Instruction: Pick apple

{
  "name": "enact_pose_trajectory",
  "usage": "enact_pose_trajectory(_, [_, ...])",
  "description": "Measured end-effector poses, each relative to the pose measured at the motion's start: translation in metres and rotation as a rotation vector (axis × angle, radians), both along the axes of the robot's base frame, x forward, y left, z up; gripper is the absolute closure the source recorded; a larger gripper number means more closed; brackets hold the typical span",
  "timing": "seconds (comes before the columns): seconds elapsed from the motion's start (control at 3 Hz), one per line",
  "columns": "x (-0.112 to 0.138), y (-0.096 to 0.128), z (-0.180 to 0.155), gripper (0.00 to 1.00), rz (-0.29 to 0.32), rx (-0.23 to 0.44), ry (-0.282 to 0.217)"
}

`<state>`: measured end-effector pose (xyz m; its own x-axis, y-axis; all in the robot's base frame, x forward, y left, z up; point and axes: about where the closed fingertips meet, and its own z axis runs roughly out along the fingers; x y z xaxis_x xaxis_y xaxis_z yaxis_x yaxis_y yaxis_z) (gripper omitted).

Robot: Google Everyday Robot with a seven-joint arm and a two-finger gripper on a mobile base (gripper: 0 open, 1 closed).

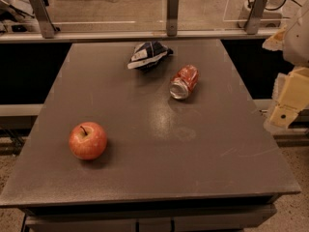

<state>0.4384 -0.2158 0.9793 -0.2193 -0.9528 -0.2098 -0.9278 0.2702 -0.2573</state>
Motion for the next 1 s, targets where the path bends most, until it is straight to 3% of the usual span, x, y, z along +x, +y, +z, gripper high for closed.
enact_pose_trajectory(0.33, [0.001, 0.001, 0.001, 0.0, 0.002, 0.001, -0.003])
enact_pose_trajectory(0.67, [0.028, 0.041, -0.007, 0.0, 0.101, -0.013, 0.002])
enact_pose_trajectory(1.0, [0.062, 0.118, -0.027, 0.0, 0.269, -0.049, 0.017])
